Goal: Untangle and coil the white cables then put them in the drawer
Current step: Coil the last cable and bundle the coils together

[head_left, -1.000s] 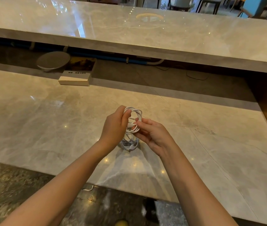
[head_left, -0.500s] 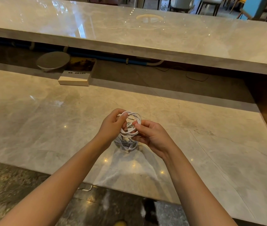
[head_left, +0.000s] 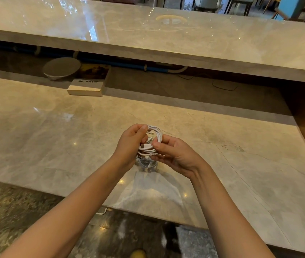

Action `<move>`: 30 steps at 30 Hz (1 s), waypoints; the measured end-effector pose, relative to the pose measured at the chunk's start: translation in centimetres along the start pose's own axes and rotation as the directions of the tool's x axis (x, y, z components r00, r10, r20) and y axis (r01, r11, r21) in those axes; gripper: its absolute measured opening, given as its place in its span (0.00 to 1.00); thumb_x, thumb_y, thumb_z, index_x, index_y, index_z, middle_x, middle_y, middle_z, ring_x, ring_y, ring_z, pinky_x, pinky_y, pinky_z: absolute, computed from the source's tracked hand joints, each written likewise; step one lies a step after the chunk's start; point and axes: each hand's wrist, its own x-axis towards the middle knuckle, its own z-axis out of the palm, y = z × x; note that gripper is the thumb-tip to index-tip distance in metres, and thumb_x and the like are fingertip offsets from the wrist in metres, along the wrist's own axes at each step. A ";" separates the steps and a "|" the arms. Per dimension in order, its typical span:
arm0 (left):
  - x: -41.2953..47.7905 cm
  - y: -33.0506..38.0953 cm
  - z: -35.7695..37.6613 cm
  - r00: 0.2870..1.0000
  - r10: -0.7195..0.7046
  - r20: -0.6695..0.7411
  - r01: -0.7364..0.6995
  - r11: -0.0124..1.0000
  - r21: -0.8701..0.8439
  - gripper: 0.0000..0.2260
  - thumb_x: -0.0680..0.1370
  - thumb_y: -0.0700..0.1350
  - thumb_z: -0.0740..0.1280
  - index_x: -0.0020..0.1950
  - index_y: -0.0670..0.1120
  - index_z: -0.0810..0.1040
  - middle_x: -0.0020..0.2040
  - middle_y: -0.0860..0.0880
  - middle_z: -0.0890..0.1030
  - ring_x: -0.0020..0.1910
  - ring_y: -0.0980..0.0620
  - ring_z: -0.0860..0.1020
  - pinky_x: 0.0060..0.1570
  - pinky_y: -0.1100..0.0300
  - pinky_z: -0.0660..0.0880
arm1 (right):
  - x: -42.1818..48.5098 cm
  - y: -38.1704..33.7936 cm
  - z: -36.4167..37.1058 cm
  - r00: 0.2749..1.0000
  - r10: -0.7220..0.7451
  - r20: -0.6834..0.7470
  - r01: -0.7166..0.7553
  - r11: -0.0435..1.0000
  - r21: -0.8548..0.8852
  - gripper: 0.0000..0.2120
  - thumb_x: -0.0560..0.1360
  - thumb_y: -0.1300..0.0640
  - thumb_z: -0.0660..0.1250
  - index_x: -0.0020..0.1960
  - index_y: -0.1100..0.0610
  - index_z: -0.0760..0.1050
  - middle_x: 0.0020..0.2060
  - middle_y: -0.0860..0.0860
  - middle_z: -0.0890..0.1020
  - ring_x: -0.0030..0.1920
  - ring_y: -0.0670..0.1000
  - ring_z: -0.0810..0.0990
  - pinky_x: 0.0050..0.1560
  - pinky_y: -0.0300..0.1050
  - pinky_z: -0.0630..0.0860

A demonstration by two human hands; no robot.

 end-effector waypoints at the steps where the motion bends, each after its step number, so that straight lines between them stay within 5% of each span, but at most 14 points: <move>1: -0.1 0.1 0.0 1.000 0.001 0.012 -0.001 1.000 0.005 0.08 0.81 0.42 0.59 0.46 0.44 0.75 0.25 0.55 0.70 0.25 0.58 0.68 0.25 0.67 0.67 | 0.0 0.1 0.0 1.000 0.004 -0.002 -0.004 1.000 0.009 0.14 0.77 0.65 0.62 0.61 0.67 0.73 0.47 0.56 0.81 0.45 0.49 0.81 0.46 0.37 0.78; 9: -0.2 0.3 -0.2 0.999 0.016 0.036 -0.018 0.997 0.079 0.09 0.81 0.43 0.58 0.45 0.44 0.75 0.25 0.54 0.70 0.24 0.59 0.68 0.25 0.67 0.66 | -0.1 0.6 0.2 1.000 -0.005 -0.001 0.005 0.998 0.062 0.08 0.76 0.65 0.62 0.54 0.63 0.76 0.44 0.54 0.82 0.44 0.49 0.82 0.47 0.40 0.78; 15: 0.0 -0.3 -0.2 0.998 0.025 0.054 -0.029 0.997 0.075 0.08 0.81 0.43 0.59 0.47 0.42 0.75 0.30 0.49 0.70 0.27 0.56 0.70 0.29 0.65 0.70 | 0.2 1.7 1.0 0.998 -0.041 0.046 0.023 0.938 0.347 0.10 0.72 0.64 0.65 0.53 0.64 0.76 0.42 0.56 0.81 0.46 0.52 0.80 0.51 0.45 0.78; 23: 0.1 -1.0 -0.1 0.978 0.185 -0.093 -0.158 0.957 0.243 0.08 0.81 0.45 0.58 0.47 0.47 0.76 0.31 0.54 0.73 0.28 0.58 0.71 0.31 0.65 0.69 | 0.8 1.8 2.3 0.959 0.003 -0.284 0.000 1.000 0.012 0.09 0.74 0.68 0.61 0.45 0.58 0.77 0.36 0.52 0.82 0.30 0.43 0.80 0.28 0.34 0.73; 30: 0.1 -1.4 -0.5 0.980 0.180 -0.081 -0.154 0.953 0.260 0.07 0.81 0.45 0.58 0.49 0.47 0.75 0.33 0.52 0.73 0.27 0.60 0.71 0.29 0.68 0.69 | 1.4 2.4 1.7 0.933 -0.048 -0.357 -0.022 0.982 -0.190 0.08 0.77 0.57 0.63 0.51 0.60 0.78 0.44 0.55 0.83 0.42 0.49 0.82 0.43 0.41 0.77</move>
